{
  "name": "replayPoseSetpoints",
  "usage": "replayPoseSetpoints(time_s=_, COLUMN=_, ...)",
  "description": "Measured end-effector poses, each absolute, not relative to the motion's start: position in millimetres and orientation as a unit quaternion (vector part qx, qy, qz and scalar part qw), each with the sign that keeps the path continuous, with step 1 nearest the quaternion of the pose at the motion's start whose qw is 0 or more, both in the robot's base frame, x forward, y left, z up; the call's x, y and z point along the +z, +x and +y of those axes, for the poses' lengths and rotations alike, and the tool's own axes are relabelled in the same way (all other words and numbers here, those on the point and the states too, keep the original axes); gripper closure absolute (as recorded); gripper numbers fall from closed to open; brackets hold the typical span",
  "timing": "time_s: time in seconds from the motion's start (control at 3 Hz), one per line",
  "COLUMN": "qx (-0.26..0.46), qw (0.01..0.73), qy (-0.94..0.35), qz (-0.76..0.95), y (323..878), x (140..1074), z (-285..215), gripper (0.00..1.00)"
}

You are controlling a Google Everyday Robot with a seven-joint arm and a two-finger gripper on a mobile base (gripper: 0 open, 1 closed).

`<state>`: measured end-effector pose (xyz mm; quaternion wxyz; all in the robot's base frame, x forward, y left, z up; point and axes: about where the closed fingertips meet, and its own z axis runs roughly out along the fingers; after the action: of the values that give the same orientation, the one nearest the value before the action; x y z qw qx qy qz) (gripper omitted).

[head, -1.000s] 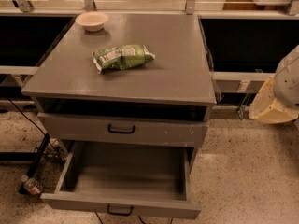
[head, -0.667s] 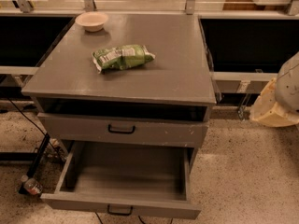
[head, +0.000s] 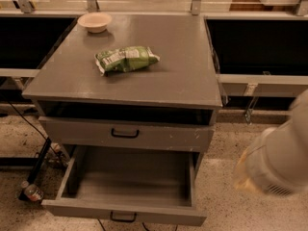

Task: Close middle drawer

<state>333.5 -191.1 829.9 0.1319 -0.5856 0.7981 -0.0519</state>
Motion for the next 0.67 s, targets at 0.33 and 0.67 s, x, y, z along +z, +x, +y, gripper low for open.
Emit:
replayPoseSetpoints(time_s=0.33, qx=-0.030, qw=0.070, qy=-0.604, qz=0.793, y=307.5, x=759.9, z=-186.0, gripper=1.00)
replayPoseSetpoints(time_s=0.67, qx=-0.030, qw=0.070, qy=-0.604, qz=0.793, y=307.5, x=759.6, z=-186.0, gripper=1.00)
